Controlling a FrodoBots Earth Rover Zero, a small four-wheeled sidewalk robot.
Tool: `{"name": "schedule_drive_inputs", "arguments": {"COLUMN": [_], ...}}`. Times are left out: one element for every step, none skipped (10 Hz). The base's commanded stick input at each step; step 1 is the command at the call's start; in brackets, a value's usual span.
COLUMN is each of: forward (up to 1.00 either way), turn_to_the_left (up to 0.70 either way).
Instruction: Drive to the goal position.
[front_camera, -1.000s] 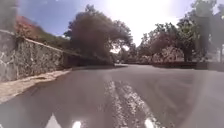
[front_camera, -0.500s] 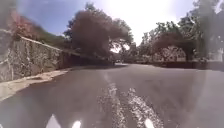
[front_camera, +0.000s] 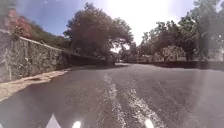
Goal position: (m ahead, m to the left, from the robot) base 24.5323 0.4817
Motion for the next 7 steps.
{"name": "schedule_drive_inputs", "arguments": {"forward": [0.50,0.50,0.50,0.50,0.50,0.50,0.50], "turn_to_the_left": [0.00,0.00,0.00,0.00,0.00,0.00,0.00]}}
